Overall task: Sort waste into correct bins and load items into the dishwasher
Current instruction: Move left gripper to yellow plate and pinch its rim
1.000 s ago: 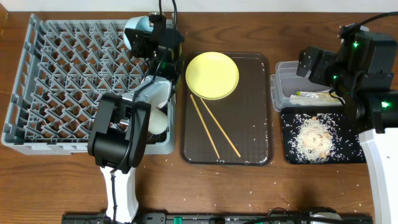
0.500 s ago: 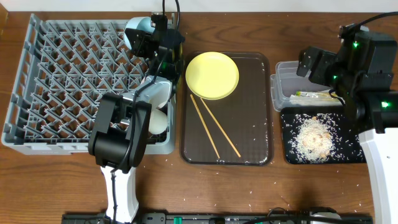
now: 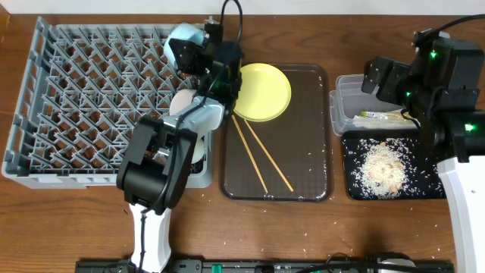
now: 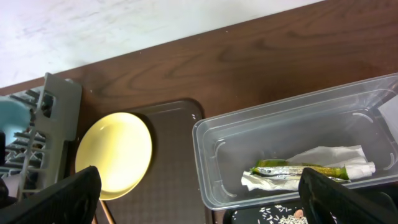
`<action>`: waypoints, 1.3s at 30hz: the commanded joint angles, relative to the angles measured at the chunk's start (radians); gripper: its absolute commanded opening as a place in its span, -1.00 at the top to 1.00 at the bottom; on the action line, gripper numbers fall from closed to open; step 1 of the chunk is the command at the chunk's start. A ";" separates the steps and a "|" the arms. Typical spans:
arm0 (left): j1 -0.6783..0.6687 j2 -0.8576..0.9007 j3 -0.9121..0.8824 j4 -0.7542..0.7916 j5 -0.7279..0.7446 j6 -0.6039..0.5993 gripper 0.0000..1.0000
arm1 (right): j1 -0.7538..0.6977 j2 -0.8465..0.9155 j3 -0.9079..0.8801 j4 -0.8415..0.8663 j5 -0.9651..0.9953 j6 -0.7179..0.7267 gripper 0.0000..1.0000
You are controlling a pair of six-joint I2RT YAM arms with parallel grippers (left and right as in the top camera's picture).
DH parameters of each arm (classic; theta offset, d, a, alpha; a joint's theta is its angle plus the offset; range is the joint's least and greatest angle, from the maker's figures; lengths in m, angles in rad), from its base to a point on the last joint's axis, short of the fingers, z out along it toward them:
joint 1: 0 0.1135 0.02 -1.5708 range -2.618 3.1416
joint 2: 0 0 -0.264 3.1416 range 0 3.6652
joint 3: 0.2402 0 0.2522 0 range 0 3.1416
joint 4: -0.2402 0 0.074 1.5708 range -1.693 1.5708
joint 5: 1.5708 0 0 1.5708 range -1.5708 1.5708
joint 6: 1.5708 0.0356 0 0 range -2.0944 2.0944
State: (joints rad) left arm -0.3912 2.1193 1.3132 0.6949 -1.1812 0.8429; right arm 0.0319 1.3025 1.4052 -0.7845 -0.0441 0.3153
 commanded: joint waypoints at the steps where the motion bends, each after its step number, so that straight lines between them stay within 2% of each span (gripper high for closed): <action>1: -0.014 0.015 0.000 0.006 -0.088 -0.004 0.34 | -0.005 0.006 0.006 0.002 0.014 0.013 -0.99; 7: -0.061 0.015 0.000 -0.010 -0.148 -0.040 0.07 | -0.005 0.006 0.006 0.002 0.014 0.013 -0.98; 16: -0.099 0.015 0.000 -0.212 -0.092 -0.235 -0.02 | -0.005 0.006 0.006 0.002 0.014 0.013 -0.99; 19: -0.098 0.015 0.000 -0.248 -0.083 -0.291 -0.14 | -0.005 0.006 0.006 0.002 0.014 0.013 -0.99; 25: -0.106 -0.005 0.000 -0.248 -0.024 -0.303 -0.37 | -0.005 0.006 0.006 0.002 0.014 0.013 -0.98; 32: -0.160 -0.098 0.000 -0.256 0.035 -0.327 -0.54 | -0.005 0.006 0.006 0.002 0.014 0.013 -0.98; 34: -0.190 -0.151 0.000 -0.335 0.100 -0.381 -0.55 | -0.005 0.006 0.006 0.002 0.014 0.013 -0.98; 36: -0.212 -0.205 0.000 -0.457 0.196 -0.491 -0.56 | -0.005 0.006 0.006 0.002 0.014 0.013 -0.98; 39: -0.227 -0.288 0.000 -0.665 0.454 -0.684 -0.55 | -0.005 0.006 0.006 0.002 0.014 0.013 -0.99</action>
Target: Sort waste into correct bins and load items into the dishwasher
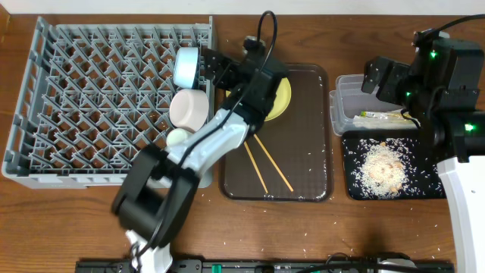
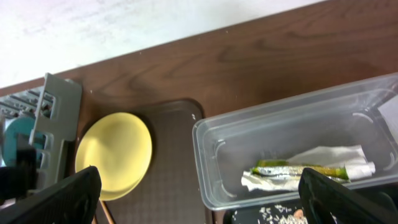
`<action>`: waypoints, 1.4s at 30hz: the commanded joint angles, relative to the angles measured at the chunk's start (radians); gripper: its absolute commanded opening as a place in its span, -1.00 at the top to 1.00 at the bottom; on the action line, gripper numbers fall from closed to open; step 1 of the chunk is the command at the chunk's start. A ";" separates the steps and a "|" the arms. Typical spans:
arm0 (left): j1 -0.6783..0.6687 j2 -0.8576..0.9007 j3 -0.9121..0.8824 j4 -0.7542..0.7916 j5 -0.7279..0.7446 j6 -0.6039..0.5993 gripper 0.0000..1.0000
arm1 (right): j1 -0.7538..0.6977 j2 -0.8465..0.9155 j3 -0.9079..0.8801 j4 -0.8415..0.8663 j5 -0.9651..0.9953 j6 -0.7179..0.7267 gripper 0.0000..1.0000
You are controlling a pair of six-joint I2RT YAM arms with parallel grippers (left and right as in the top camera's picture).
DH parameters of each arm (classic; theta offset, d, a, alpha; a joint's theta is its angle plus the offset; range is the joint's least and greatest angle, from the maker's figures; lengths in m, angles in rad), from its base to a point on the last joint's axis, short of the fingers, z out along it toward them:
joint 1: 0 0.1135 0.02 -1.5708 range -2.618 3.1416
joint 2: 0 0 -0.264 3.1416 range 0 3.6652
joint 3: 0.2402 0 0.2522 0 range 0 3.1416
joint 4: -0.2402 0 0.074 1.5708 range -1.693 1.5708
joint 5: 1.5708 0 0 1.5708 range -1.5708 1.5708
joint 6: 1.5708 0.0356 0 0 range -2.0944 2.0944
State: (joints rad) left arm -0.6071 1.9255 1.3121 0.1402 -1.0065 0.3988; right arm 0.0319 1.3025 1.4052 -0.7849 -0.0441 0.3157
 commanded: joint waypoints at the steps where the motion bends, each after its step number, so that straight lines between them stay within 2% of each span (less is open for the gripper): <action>1: -0.010 -0.122 0.001 -0.172 0.398 -0.306 -0.55 | -0.005 0.006 0.006 0.002 0.014 0.013 -0.98; 4: 0.013 -0.181 0.001 -0.282 0.702 -0.491 -0.55 | -0.005 0.006 0.006 0.002 0.014 0.013 -0.98; 7: 0.043 -0.196 0.001 -0.335 0.913 -0.689 -0.54 | -0.005 0.006 0.006 0.002 0.014 0.013 -0.99; 10: 0.056 -0.179 0.001 -0.373 1.024 -0.890 -0.44 | -0.005 0.006 0.006 0.002 0.014 0.013 -0.98; 13: 0.047 -0.140 0.001 -0.378 1.044 -1.003 -0.33 | -0.005 0.006 0.006 0.002 0.014 0.013 -0.98; 17: 0.029 -0.075 0.001 -0.341 1.034 -1.038 -0.24 | -0.005 0.006 0.006 0.002 0.014 0.013 -0.98; 20: 0.024 -0.020 0.001 -0.309 1.033 -1.075 -0.25 | -0.005 0.006 0.006 0.002 0.014 0.013 -0.99; 27: -0.014 0.096 0.001 -0.245 1.034 -1.078 -0.25 | -0.005 0.006 0.006 0.002 0.014 0.013 -0.98; 42: -0.077 0.130 0.001 -0.236 1.118 -1.119 -0.25 | -0.005 0.006 0.006 0.002 0.014 0.013 -0.99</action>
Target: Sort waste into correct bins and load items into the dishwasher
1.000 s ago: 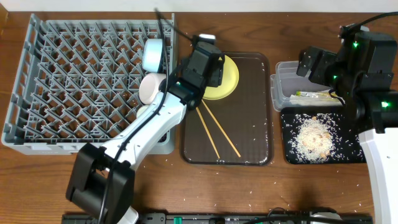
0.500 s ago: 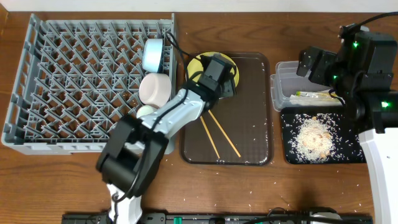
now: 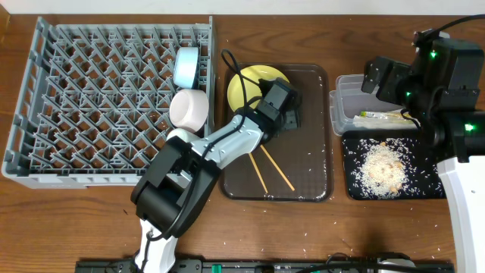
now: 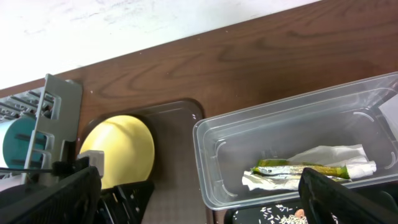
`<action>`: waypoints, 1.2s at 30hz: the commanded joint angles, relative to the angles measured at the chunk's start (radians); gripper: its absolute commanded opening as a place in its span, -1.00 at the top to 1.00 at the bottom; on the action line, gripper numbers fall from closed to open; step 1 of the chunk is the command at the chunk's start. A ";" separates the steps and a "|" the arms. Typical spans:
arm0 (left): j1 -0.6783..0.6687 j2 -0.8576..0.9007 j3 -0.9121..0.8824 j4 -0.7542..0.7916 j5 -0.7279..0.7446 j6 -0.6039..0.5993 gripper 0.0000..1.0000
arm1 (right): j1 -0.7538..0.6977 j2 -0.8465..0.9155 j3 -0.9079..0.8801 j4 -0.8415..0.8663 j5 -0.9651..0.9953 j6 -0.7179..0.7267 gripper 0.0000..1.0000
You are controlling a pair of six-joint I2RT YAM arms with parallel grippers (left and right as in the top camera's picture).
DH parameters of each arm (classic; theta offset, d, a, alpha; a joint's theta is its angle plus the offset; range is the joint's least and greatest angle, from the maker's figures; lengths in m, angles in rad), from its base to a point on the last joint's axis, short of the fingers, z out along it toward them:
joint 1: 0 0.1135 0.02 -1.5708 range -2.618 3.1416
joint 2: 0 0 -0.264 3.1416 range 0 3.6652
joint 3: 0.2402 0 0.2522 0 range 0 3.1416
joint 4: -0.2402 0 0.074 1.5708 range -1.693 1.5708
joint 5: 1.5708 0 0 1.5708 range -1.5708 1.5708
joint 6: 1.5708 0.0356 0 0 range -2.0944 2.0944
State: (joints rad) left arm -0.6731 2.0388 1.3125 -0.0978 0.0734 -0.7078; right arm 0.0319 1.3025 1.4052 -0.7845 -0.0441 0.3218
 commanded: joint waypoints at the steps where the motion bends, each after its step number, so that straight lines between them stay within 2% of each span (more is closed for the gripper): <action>1: -0.013 0.017 0.001 0.004 0.041 -0.013 -0.25 | -0.005 0.006 0.006 0.002 0.014 0.007 -0.98; 8: -0.027 0.017 0.001 0.006 0.144 -0.012 -0.25 | -0.005 0.006 0.006 0.002 0.014 0.007 -0.98; 18: -0.039 0.007 0.004 0.063 0.198 0.002 -0.23 | -0.005 0.006 0.006 0.002 0.014 0.007 -0.99; 21: -0.006 -0.018 0.013 0.047 0.196 0.046 -0.16 | -0.005 0.006 0.006 0.002 0.014 0.007 -0.99; 29: 0.177 -0.085 0.013 -0.124 0.170 0.040 -0.11 | -0.005 0.006 0.006 0.002 0.014 0.007 -0.99; 36: 0.283 -0.082 0.013 -0.142 0.106 0.077 -0.11 | -0.005 0.006 0.006 0.002 0.014 0.007 -0.99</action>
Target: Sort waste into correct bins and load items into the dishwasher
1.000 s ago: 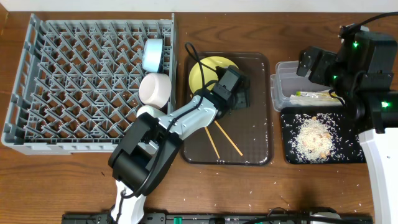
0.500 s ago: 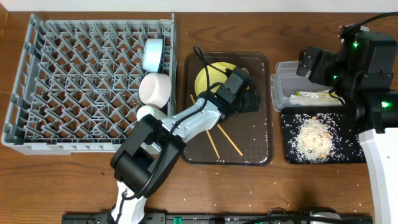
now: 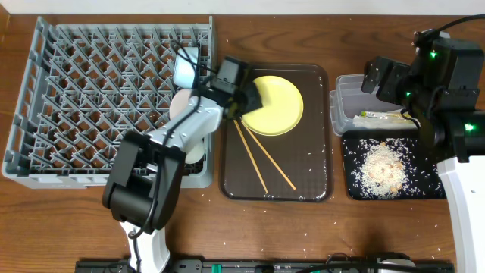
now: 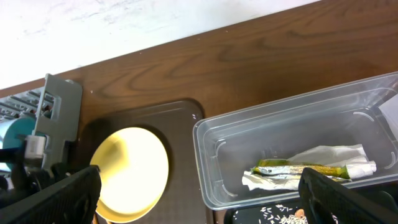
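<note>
A yellow plate (image 3: 279, 106) lies on the brown tray (image 3: 314, 152); it also shows in the right wrist view as the plate (image 4: 132, 174). My left gripper (image 3: 248, 95) is at the plate's left rim and appears shut on it. Two chopsticks (image 3: 264, 161) lie on the tray in front of the plate. A blue cup (image 3: 184, 67) and a white bowl (image 3: 180, 106) stand in the grey dish rack (image 3: 45, 114). My right gripper (image 4: 199, 208) hangs open over the clear bin (image 4: 214, 155), which holds a crumpled wrapper (image 4: 305, 171).
A black tray (image 3: 424, 189) with spilled rice and food scraps sits in front of the clear bin (image 3: 342, 106). Loose rice grains dot the brown tray and the table's front. The rack's right wall (image 4: 59, 106) borders the tray.
My left gripper was over the plate's right side; now it is at the left rim. The plate now lies further right and nearer the front. The right arm has not moved.
My left gripper was at the rack's right edge with the blue cup. Then the cup stood in the rack and the gripper was over the plate. Later it covered the plate's right part, and now it sits at the left rim of the shifted plate.
</note>
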`<action>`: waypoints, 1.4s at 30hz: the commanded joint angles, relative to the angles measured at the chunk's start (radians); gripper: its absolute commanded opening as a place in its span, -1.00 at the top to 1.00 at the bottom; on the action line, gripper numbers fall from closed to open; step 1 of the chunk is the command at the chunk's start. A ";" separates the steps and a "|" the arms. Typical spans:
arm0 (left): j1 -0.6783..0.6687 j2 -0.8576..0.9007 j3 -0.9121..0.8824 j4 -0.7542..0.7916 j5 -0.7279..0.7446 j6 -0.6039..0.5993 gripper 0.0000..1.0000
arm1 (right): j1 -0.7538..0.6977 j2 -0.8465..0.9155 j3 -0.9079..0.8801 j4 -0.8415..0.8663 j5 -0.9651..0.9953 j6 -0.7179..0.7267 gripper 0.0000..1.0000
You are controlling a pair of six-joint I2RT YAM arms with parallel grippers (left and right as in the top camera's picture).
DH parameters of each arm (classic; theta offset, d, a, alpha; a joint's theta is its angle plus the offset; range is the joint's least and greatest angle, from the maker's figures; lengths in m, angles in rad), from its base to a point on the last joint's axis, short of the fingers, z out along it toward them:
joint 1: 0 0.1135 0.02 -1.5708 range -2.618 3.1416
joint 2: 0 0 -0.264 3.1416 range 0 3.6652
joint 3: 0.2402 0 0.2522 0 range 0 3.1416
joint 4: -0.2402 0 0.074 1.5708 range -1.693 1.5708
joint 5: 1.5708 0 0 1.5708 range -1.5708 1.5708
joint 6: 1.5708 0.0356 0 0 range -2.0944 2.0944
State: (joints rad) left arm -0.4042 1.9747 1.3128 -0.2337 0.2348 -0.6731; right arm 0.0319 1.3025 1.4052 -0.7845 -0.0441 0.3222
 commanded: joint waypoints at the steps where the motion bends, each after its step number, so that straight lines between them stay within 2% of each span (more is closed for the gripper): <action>1: 0.017 -0.018 0.013 -0.006 -0.071 0.052 -0.11 | -0.005 0.006 0.006 0.002 0.014 0.006 -0.98; 11: -0.012 0.002 0.012 -0.018 -0.203 0.077 -0.01 | -0.005 0.006 0.006 0.002 0.014 0.006 -0.98; 18: -0.018 0.038 0.013 -0.005 -0.202 0.005 0.00 | -0.005 0.006 0.006 0.002 0.014 0.006 -0.99; 22: -0.018 0.043 0.012 -0.005 -0.202 -0.010 0.10 | -0.005 0.006 0.006 0.002 0.014 0.006 -0.99; 28: -0.028 0.048 0.011 -0.006 -0.209 -0.044 0.11 | -0.005 0.006 0.006 0.002 0.014 0.006 -0.98; 35: -0.077 0.060 0.011 -0.005 -0.330 -0.093 0.10 | -0.005 0.006 0.006 0.002 0.014 0.006 -0.99; 42: -0.090 0.074 0.011 -0.003 -0.352 -0.126 0.10 | -0.005 0.006 0.006 0.002 0.014 0.006 -0.99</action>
State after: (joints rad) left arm -0.4950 2.0125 1.3128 -0.2310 -0.0879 -0.7673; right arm 0.0319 1.3025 1.4052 -0.7845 -0.0441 0.3222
